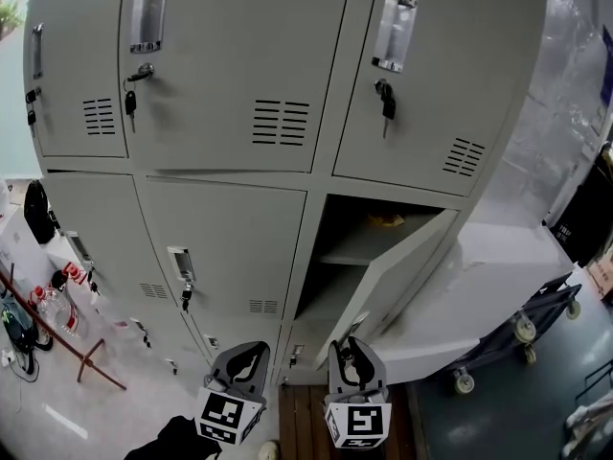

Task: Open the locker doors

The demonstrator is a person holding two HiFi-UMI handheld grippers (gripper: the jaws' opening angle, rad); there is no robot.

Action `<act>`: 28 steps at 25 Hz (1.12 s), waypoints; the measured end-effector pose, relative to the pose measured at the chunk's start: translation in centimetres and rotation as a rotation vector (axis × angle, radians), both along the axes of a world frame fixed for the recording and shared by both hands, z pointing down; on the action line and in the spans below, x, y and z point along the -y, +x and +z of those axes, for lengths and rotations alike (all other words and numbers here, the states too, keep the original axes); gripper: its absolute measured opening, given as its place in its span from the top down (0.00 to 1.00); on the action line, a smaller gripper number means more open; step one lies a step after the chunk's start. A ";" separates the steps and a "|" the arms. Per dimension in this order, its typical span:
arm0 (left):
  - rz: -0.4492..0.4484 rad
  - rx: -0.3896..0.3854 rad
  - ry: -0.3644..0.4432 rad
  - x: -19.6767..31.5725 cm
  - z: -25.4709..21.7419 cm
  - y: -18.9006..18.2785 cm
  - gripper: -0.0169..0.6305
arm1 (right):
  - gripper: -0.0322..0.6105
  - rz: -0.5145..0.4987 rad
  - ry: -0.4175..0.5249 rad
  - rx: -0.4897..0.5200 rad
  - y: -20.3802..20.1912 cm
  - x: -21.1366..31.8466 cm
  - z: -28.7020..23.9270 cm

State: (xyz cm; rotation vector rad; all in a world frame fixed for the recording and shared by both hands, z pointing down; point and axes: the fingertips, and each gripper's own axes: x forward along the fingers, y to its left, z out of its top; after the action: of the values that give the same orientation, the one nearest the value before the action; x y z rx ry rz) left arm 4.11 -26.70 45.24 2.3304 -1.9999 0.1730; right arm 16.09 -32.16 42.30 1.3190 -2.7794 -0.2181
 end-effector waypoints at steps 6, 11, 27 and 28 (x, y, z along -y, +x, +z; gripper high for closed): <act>0.046 -0.004 0.004 -0.5 0.2 1.1 0.94 | 0.76 0.060 0.002 -0.010 2.0 -1.3 0.1; 0.091 -0.011 -0.001 -1.1 0.3 2.4 0.94 | 0.80 0.117 0.000 -0.012 3.8 -2.4 0.1; 0.192 -0.018 -0.004 -2.0 0.6 5.5 0.94 | 0.86 0.310 -0.009 -0.013 10.0 -4.2 0.4; 0.199 -0.019 0.005 -1.9 0.5 5.8 0.94 | 0.86 0.323 -0.011 -0.012 10.4 -4.2 0.4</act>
State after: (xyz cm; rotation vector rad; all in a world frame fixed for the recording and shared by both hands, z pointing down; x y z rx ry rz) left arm 9.92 -24.78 45.72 2.5219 -1.7589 0.1547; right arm 26.53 -27.96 42.71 1.7272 -2.5023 -0.1916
